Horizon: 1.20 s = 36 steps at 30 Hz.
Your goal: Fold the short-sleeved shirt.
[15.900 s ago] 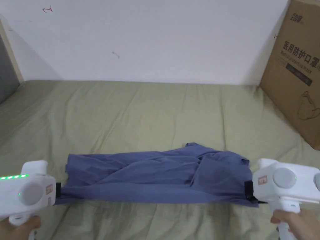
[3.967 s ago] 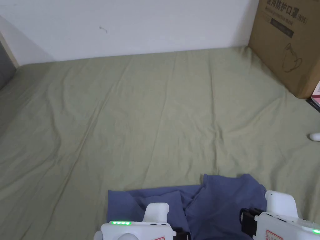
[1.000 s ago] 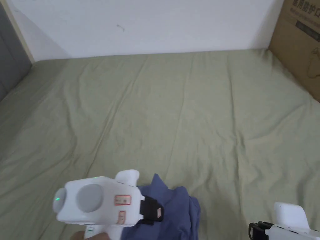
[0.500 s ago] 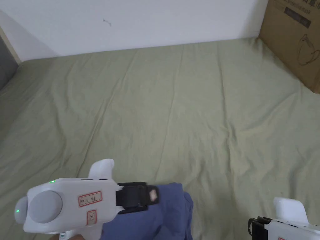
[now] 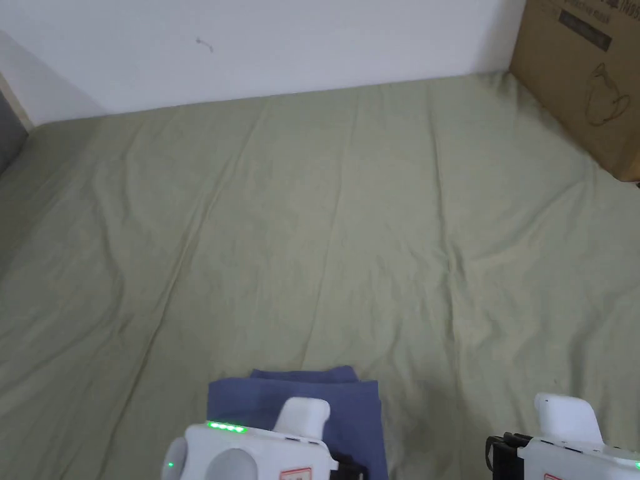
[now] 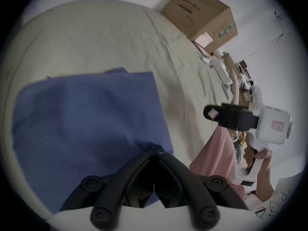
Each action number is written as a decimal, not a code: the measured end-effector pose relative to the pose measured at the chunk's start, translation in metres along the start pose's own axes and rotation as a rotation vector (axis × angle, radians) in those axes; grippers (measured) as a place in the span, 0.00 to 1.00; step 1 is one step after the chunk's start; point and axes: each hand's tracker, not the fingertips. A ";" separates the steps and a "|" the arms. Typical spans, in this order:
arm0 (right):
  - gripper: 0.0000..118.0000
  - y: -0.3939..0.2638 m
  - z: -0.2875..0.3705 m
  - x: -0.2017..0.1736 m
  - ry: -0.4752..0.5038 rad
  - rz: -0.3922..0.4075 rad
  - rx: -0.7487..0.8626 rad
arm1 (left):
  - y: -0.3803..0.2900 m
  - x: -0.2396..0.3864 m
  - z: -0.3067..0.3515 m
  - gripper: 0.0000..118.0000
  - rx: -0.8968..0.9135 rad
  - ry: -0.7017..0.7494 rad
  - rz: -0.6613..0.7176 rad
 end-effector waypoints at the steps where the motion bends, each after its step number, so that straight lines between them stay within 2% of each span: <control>1: 0.00 -0.001 -0.001 0.002 -0.002 0.000 -0.002 | 0.000 0.001 -0.005 0.00 0.001 -0.015 0.025; 3: 0.00 -0.002 0.000 0.004 -0.010 0.002 -0.002 | 0.003 0.010 -0.013 0.00 -0.008 -0.097 0.055; 8: 0.00 -0.001 0.001 0.006 -0.012 -0.010 -0.004 | 0.004 0.023 -0.038 0.00 -0.055 -0.081 0.004; 12: 0.00 0.004 0.008 0.001 -0.003 0.012 0.006 | 0.003 0.019 0.000 0.00 0.046 -0.150 0.027; 17: 0.00 0.016 0.013 -0.022 0.018 0.083 0.030 | 0.002 -0.008 0.083 0.00 0.244 -0.099 0.043; 20: 0.00 0.025 0.017 -0.048 0.067 0.149 0.058 | -0.008 -0.040 0.126 0.00 0.356 -0.046 0.101; 22: 0.00 0.031 0.019 -0.071 0.089 0.222 0.084 | -0.020 -0.066 0.144 0.00 0.404 0.002 0.150; 29: 0.00 0.036 0.003 -0.151 0.210 0.421 0.079 | -0.068 -0.123 0.161 0.00 0.451 0.018 0.332; 32: 0.00 0.022 -0.026 -0.174 0.177 0.523 0.020 | -0.083 -0.137 0.153 0.00 0.449 -0.002 0.384; 35: 0.00 0.008 -0.061 -0.179 0.151 0.562 -0.075 | -0.090 -0.133 0.147 0.00 0.436 -0.010 0.400; 36: 0.00 0.003 -0.073 -0.178 0.104 0.580 -0.120 | -0.092 -0.135 0.146 0.00 0.436 -0.013 0.401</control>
